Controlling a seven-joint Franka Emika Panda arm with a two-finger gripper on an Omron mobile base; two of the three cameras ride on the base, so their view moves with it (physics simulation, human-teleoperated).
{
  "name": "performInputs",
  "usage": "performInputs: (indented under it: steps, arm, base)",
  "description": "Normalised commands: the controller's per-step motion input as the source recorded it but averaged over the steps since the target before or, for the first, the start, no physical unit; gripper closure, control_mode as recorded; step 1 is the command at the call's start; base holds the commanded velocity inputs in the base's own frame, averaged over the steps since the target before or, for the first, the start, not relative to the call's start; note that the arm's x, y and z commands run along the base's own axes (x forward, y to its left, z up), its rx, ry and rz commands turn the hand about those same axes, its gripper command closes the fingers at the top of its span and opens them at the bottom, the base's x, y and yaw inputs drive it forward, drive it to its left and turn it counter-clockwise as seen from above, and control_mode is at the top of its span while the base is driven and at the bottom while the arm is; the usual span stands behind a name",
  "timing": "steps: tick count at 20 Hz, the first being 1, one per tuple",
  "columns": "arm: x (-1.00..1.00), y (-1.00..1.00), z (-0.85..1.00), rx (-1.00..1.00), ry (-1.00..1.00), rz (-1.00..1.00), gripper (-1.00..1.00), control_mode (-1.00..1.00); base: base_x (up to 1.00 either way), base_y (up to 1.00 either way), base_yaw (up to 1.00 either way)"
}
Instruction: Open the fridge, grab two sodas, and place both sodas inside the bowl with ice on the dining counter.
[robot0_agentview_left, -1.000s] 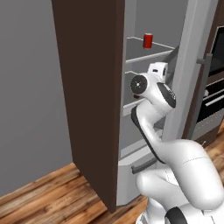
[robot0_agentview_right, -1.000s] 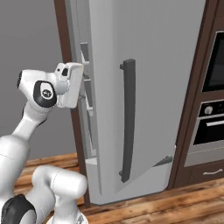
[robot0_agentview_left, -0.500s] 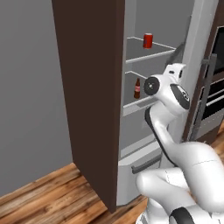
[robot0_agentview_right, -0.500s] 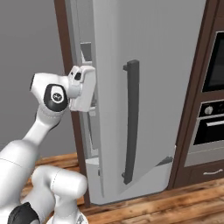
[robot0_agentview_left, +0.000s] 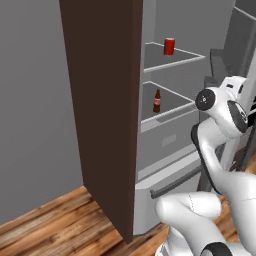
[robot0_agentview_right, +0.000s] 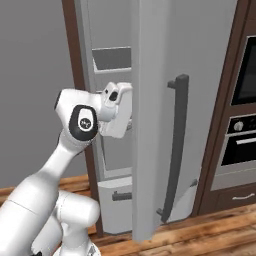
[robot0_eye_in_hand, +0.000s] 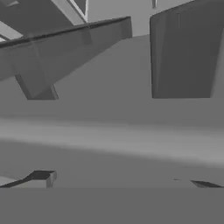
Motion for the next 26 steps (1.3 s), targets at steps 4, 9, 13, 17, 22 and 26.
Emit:
performInputs:
  steps: [4, 9, 13, 17, 22, 26]
  arm:
    - [-0.27, -1.00, 0.01, 0.11, 0.01, -0.06, -1.00, -1.00]
    - [-0.20, -1.00, 0.01, 0.12, 0.02, -0.02, -1.00, -1.00]
    - [-0.30, -1.00, 0.00, 0.11, 0.00, -0.02, -1.00, -1.00]
    - [-0.60, -0.72, 0.00, 0.02, -0.12, -0.04, -1.00, -1.00]
    - [-0.73, 0.13, 0.00, -0.06, -0.20, 0.00, -1.00, -1.00]
    - [-0.37, 0.84, 0.00, -0.11, -0.16, 0.00, -1.00, -1.00]
  base:
    - [0.00, 0.00, 0.00]
    - [0.00, 0.00, 0.00]
    - [0.00, 0.00, 0.00]
    - [0.00, 0.00, 0.00]
    - [0.00, 0.00, 0.00]
    - [0.00, 0.00, 0.00]
